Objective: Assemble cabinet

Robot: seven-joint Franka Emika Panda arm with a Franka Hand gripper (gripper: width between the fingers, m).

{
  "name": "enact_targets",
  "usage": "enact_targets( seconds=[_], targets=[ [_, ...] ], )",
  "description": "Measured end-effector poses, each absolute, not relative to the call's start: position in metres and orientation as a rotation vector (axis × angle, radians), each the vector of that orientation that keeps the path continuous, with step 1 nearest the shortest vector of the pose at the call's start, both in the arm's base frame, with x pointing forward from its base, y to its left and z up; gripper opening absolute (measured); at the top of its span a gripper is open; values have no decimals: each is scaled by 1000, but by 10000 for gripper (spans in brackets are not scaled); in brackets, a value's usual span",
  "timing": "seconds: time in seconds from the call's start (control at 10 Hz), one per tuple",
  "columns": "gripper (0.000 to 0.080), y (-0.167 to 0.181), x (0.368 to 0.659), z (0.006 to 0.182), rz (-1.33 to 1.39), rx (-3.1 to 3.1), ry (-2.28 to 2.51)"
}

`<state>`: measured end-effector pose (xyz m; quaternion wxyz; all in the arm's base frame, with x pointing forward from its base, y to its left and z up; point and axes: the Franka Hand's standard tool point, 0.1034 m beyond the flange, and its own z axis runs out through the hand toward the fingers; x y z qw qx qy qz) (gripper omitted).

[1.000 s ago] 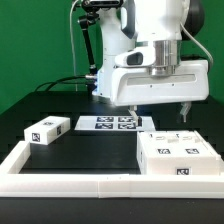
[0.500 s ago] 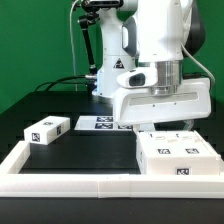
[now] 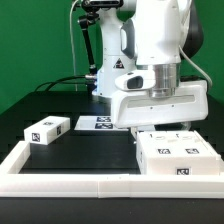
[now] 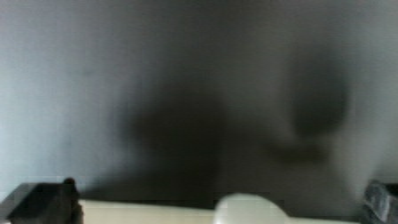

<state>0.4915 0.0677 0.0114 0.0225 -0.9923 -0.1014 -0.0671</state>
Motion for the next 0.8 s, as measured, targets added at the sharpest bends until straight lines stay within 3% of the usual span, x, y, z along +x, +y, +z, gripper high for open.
enact_targets(
  seconds=[0.4,0.7,0.8],
  targets=[
    [797,73,492,7,-212,-3068,-314],
    [387,73,495,7,-249,-3062,-341],
    [387,72,495,6,-251,-3061,-359]
  ],
)
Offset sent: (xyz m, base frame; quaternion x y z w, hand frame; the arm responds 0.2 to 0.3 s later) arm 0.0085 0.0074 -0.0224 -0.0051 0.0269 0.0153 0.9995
